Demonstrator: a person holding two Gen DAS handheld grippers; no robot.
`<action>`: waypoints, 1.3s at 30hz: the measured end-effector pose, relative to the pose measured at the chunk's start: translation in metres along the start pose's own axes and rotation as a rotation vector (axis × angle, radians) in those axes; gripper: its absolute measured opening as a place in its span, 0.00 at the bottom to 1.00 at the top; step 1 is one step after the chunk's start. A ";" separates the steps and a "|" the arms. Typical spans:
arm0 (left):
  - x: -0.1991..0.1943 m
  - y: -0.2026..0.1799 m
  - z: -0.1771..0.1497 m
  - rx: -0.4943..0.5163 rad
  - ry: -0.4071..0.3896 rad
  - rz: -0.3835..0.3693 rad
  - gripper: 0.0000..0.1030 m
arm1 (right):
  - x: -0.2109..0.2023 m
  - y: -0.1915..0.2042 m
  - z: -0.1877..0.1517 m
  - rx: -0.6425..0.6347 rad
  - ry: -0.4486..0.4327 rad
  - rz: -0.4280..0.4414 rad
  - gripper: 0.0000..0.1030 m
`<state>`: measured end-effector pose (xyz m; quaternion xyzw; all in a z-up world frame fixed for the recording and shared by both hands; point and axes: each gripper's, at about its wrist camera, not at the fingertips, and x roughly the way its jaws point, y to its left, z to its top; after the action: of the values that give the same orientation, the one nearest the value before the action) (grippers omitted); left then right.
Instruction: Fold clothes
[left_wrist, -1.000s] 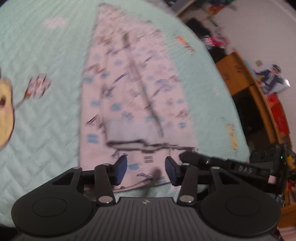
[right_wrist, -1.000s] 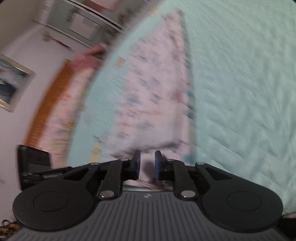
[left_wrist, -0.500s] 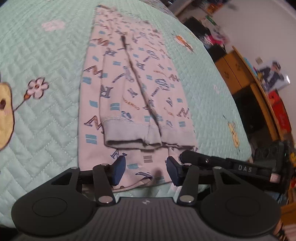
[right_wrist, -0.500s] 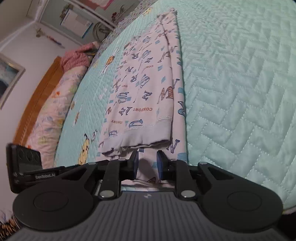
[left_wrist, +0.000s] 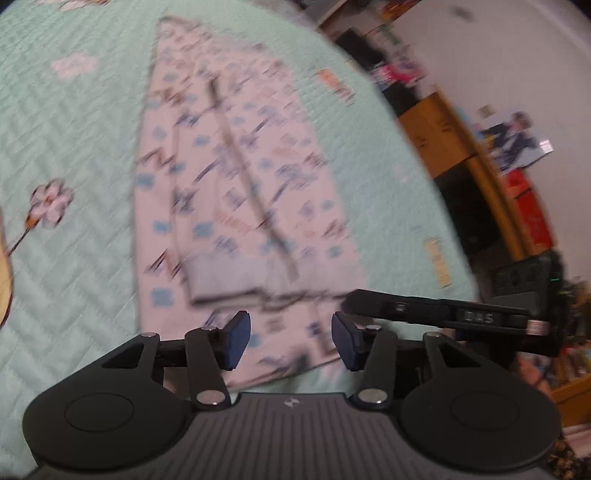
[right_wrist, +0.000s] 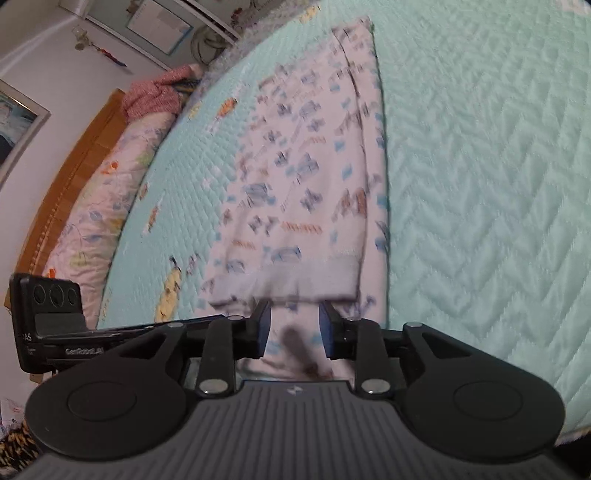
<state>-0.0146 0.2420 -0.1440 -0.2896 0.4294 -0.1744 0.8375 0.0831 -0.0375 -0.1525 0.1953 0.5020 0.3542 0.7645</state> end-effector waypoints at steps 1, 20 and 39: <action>-0.004 0.000 0.005 0.002 -0.031 -0.013 0.50 | 0.004 0.000 0.009 -0.006 -0.019 -0.005 0.31; 0.058 0.056 0.204 0.033 -0.307 0.324 0.51 | 0.083 -0.010 0.180 -0.130 -0.359 -0.114 0.39; 0.148 0.061 0.276 0.198 -0.240 0.436 0.51 | 0.149 -0.014 0.226 -0.309 -0.341 -0.210 0.50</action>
<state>0.2989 0.3015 -0.1459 -0.1256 0.3599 0.0045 0.9245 0.3289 0.0761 -0.1606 0.0796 0.3233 0.3075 0.8914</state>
